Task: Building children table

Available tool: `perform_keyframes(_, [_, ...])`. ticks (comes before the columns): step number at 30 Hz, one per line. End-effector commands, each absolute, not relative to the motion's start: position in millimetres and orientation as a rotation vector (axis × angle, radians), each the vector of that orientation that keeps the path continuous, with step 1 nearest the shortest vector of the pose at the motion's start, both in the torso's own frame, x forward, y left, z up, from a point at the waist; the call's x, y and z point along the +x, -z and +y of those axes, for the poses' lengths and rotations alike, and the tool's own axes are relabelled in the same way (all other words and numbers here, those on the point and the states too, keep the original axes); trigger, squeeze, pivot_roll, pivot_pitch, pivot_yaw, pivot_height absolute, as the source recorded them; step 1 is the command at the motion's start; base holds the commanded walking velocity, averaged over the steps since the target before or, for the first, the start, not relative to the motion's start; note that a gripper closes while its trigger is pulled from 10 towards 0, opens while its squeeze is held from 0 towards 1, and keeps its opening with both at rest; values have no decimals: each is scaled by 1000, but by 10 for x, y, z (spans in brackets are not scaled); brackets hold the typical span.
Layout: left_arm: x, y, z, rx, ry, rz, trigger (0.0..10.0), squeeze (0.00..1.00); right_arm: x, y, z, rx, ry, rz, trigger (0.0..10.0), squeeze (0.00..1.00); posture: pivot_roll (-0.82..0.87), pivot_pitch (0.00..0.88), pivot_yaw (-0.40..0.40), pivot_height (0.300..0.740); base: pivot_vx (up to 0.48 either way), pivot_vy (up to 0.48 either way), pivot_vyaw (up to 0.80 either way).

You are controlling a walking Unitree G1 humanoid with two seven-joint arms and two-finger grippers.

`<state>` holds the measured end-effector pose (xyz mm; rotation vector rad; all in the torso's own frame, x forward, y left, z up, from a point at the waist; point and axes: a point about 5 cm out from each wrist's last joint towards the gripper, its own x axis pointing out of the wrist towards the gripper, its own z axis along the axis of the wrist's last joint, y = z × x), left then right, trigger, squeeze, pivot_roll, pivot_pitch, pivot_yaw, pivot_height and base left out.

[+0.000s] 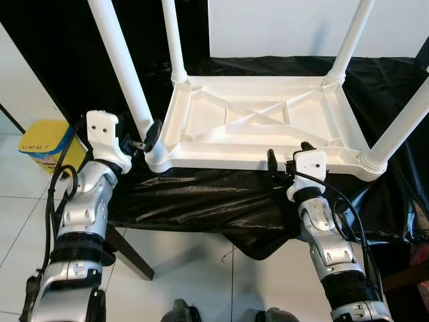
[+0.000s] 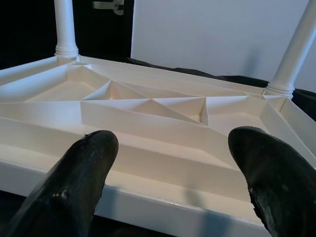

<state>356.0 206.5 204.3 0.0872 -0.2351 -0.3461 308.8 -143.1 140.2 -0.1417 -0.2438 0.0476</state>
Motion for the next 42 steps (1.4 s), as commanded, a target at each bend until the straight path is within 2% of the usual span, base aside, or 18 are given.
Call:
perform_keyframes(1, [3620, -2030, 2218, 80, 100, -215, 10000, 0, 3083, -1382, -1421, -136, -45, -240, 10000, 0, -120, 46, 44, 740, 0, 0, 0])
perform_keyframes(6, [3739, -2111, 2258, 69, 89, -200, 10000, 0, 3081, -1389, -1437, -138, -34, -243, 10000, 0, -138, 49, 54, 740, 0, 0, 0])
perform_keyframes(7, [3744, -2126, 2257, 54, 108, -204, 9451, 0, 3077, -1389, -1447, -138, -30, -243, 10000, 0, -138, 49, 55, 740, 0, 0, 0])
perform_keyframes(8, [3748, -2126, 2259, 42, 125, -194, 4392, 0, 3070, -1383, -1460, -138, -24, -242, 10000, 0, -138, 49, 58, 740, 0, 0, 0])
perform_keyframes(9, [3748, -2126, 2259, 42, 125, -194, 4392, 0, 3070, -1383, -1460, -138, -24, -242, 10000, 0, -138, 49, 58, 740, 0, 0, 0])
perform_keyframes(10, [3746, -2124, 2259, 43, 139, -193, 0, 0, 3066, -1379, -1463, -138, -23, -241, 10000, 0, -139, 49, 61, 740, 0, 0, 0])
perform_keyframes(22, [3652, -2059, 2184, 58, 324, -182, 0, 0, 3065, -1359, -1419, -127, -29, -233, 10000, 0, -115, 59, 55, 740, 0, 0, 0])
perform_keyframes(26, [3404, -2006, 2035, 105, 553, -171, 0, 0, 3074, -1350, -1399, -126, -40, -225, 10000, 0, -105, 62, 51, 740, 0, 0, 0])
perform_keyframes(27, [3404, -2006, 2035, 105, 553, -171, 0, 0, 3074, -1350, -1399, -126, -40, -225, 10000, 0, -105, 62, 51, 740, 0, 0, 0])
perform_keyframes(29, [3220, -2009, 1898, 109, 692, -177, 0, 0, 3075, -1339, -1398, -128, -43, -222, 10000, 0, -100, 63, 48, 740, 0, 0, 0])
perform_keyframes(33, [3003, -2076, 1665, 59, 856, -201, 0, 0, 3090, -1326, -1387, -129, -49, -216, 10000, 0, -81, 62, 41, 740, 0, 0, 0])
perform_keyframes(37, [2938, -2095, 1593, 46, 907, -205, 0, 0, 3098, -1326, -1380, -129, -52, -215, 10000, 0, -78, 62, 39, 740, 0, 0, 0])
perform_keyframes(40, [2783, -2142, 1340, 35, 1036, -211, 0, 0, 3132, -1334, -1344, -126, -64, -217, 10000, 0, -60, 58, 38, 740, 0, 0, 0])
perform_keyframes(42, [2754, -2146, 1289, 36, 1053, -208, 0, 0, 3137, -1335, -1336, -125, -67, -217, 10000, 0, -60, 58, 38, 740, 0, 0, 0])
